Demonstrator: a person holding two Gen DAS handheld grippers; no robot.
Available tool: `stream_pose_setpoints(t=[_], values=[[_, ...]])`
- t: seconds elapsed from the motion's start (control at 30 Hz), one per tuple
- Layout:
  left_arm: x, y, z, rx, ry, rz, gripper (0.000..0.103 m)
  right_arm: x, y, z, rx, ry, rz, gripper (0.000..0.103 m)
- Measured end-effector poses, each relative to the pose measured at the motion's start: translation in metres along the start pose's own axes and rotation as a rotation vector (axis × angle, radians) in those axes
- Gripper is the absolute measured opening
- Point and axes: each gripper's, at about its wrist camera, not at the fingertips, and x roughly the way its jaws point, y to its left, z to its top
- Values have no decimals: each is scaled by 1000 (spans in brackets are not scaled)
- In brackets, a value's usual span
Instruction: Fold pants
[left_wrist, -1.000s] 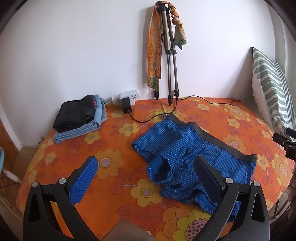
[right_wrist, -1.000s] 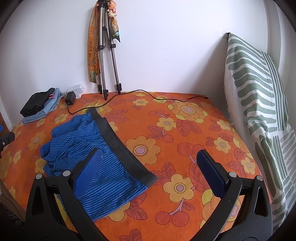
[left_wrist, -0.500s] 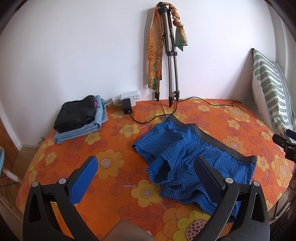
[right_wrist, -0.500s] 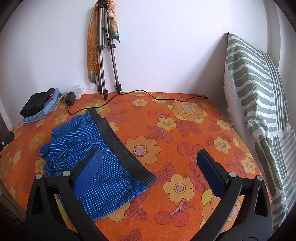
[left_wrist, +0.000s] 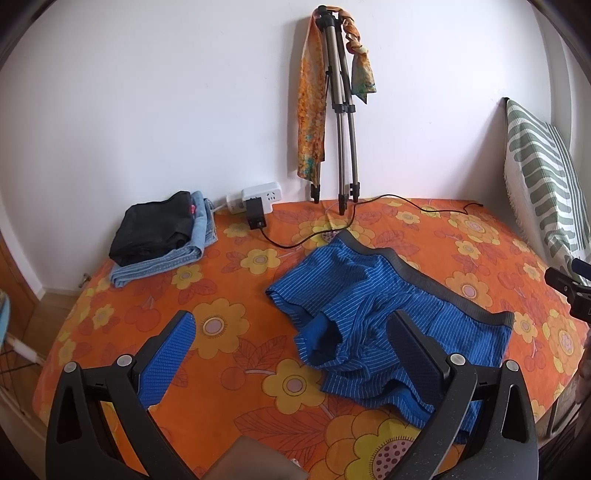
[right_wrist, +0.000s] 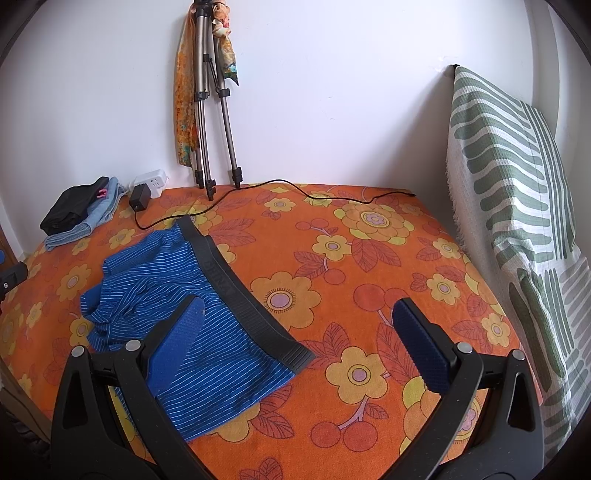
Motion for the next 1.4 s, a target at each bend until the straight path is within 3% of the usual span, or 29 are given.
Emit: stream_pose_setpoints(t=[0.6,1.17,1.4], values=[[4,0,-2,-8,14,-17,103,-1,-1,1,2,-2,0,103],[49,43,2,-134,142,-66,102,6,11,20,-7,-20,89,103],[64,50,6,-142,143,-93,84,17,16,37,8,-13,142,103]])
